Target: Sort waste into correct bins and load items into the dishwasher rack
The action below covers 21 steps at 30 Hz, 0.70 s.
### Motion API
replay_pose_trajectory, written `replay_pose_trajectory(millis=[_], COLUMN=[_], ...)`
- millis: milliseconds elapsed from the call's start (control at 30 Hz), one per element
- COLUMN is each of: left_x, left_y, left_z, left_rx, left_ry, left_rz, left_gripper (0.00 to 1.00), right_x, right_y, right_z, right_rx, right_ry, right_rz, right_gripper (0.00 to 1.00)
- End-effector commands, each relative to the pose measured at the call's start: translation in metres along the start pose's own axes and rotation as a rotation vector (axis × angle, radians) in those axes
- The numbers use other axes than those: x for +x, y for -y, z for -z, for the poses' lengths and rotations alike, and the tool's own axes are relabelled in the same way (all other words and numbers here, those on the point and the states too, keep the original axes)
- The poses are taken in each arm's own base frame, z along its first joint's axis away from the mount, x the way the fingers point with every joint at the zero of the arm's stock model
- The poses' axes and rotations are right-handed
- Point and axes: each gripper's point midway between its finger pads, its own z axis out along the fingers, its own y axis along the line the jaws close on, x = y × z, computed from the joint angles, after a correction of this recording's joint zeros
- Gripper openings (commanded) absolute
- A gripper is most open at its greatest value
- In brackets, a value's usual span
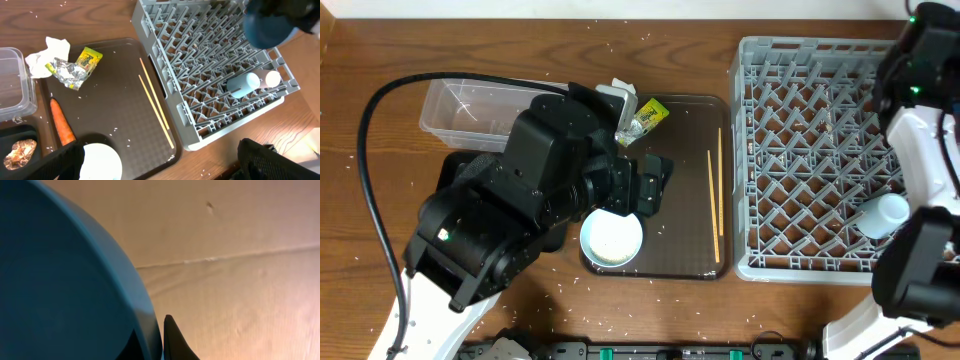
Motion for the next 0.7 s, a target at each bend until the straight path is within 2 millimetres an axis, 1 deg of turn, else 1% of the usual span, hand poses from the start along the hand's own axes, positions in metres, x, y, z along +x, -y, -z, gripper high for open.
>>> replay_pose_trajectory(millis=[0, 67, 133, 167, 200, 233, 267, 300, 333, 367, 433, 500, 533, 567, 667], left_x=[-0.005, -0.005, -0.005, -0.005, -0.005, -0.005, -0.005, -0.005, -0.005, -0.005, -0.004, -0.004, -0.003, -0.002, -0.002], left_y=[0.003, 0.003, 0.003, 0.003, 0.003, 0.003, 0.003, 0.003, 0.003, 0.003, 0.003, 0.003, 0.002, 0.002, 0.002], left_z=[0.008, 0.008, 0.008, 0.008, 0.008, 0.008, 0.008, 0.008, 0.008, 0.008, 0.008, 0.008, 0.008, 0.008, 0.008], left_rx=[0.012, 0.013, 0.013, 0.013, 0.013, 0.013, 0.012, 0.012, 0.012, 0.013, 0.013, 0.011, 0.010, 0.009, 0.008], left_ry=[0.023, 0.024, 0.024, 0.024, 0.024, 0.024, 0.023, 0.023, 0.023, 0.023, 0.023, 0.019, 0.017, 0.014, 0.012], left_rz=[-0.015, -0.015, -0.015, -0.015, -0.015, -0.015, -0.015, -0.015, -0.015, -0.015, -0.015, -0.014, -0.014, -0.014, -0.013], left_gripper=[0.98, 0.98, 0.98, 0.98, 0.98, 0.98, 0.98, 0.98, 0.98, 0.98, 0.98, 0.98, 0.98, 0.98, 0.98], right_x=[-0.012, -0.017, -0.023, -0.026, -0.029, -0.032, -0.036, -0.038, -0.040, -0.042, -0.042, -0.041, -0.042, -0.043, -0.051], right_y=[-0.022, -0.034, -0.044, -0.049, -0.054, -0.057, -0.060, -0.061, -0.062, -0.061, -0.049, -0.032, -0.026, -0.021, -0.015], right_z=[0.007, 0.010, 0.016, 0.021, 0.025, 0.029, 0.034, 0.038, 0.041, 0.047, 0.052, 0.059, 0.063, 0.069, 0.087], right_rx=[-0.018, -0.026, -0.037, -0.042, -0.047, -0.052, -0.058, -0.061, -0.061, -0.056, -0.016, 0.033, 0.046, 0.052, 0.040], right_ry=[0.027, 0.037, 0.056, 0.068, 0.081, 0.093, 0.107, 0.118, 0.126, 0.132, 0.108, 0.081, 0.077, 0.081, 0.131], right_rz=[0.067, 0.089, 0.107, 0.115, 0.124, 0.129, 0.134, 0.135, 0.134, 0.124, 0.037, -0.087, -0.119, -0.128, -0.103], right_gripper=[0.01, 0.01, 0.09, 0.18, 0.33, 0.42, 0.54, 0.67, 0.77, 0.99, 0.99, 0.99, 0.99, 0.99, 0.99])
